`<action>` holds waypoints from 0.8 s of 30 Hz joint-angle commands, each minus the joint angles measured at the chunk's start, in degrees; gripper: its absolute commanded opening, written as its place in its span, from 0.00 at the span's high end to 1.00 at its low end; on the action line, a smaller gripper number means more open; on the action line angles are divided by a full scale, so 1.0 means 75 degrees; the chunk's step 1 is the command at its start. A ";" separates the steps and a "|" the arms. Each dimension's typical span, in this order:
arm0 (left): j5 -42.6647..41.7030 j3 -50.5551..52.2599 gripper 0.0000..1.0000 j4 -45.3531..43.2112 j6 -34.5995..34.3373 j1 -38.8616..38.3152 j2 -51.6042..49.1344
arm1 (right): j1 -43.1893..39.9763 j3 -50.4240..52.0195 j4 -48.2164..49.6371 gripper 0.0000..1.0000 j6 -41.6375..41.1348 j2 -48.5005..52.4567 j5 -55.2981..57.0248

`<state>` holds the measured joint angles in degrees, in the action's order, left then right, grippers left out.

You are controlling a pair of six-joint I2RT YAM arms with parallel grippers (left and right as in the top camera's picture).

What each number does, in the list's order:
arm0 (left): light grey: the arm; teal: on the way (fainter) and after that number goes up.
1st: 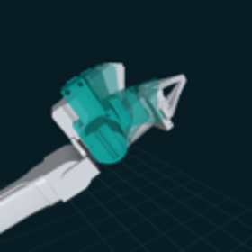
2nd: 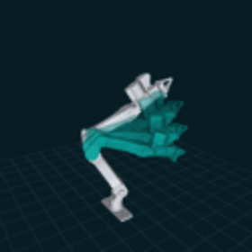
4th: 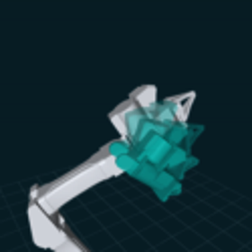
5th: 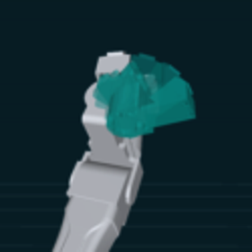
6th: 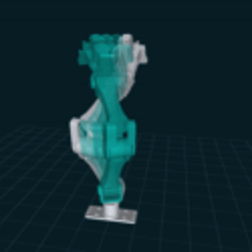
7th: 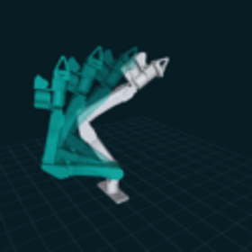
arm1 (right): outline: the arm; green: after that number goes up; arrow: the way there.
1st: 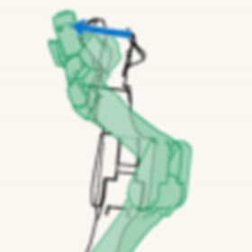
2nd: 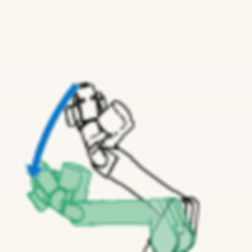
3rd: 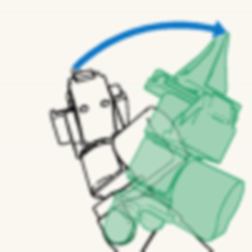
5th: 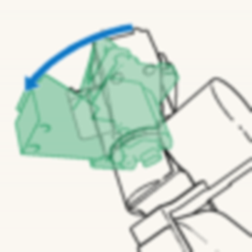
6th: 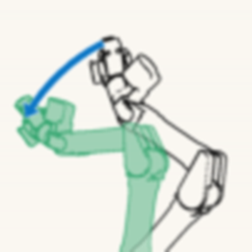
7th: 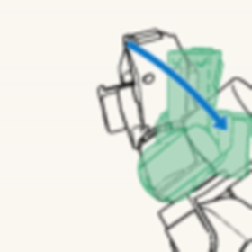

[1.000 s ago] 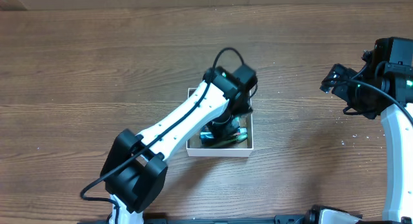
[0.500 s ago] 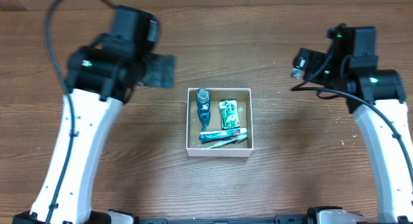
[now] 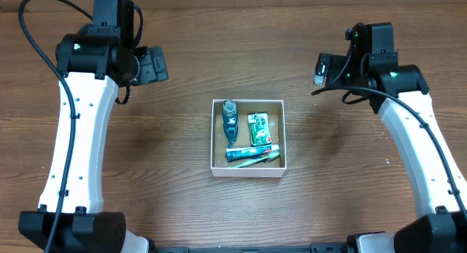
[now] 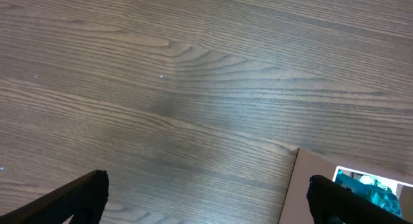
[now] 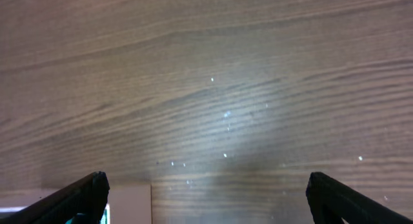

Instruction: Pack container

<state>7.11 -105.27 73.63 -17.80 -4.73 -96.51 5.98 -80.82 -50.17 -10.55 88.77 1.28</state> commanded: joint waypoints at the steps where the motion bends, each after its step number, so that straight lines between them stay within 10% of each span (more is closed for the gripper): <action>1: 0.0009 -0.0079 0.00 0.0003 0.0207 0.0006 0.0842 | -0.0017 -0.0009 -0.0210 0.00 -0.0224 -0.1157 0.0020; 16: 0.0391 0.7090 0.00 -0.1865 -0.0230 -0.0673 0.9177 | 0.0003 0.4698 -0.0393 0.00 -0.1067 -0.7560 0.0239; 24: 0.0391 0.7644 0.00 -0.0609 -0.0321 -0.0673 0.9707 | 0.0003 0.4733 -0.1017 0.00 -0.1090 -0.7627 0.0189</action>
<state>9.30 -48.25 66.41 -19.05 -9.47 -23.94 6.00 -45.58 -58.06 -18.09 31.77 2.15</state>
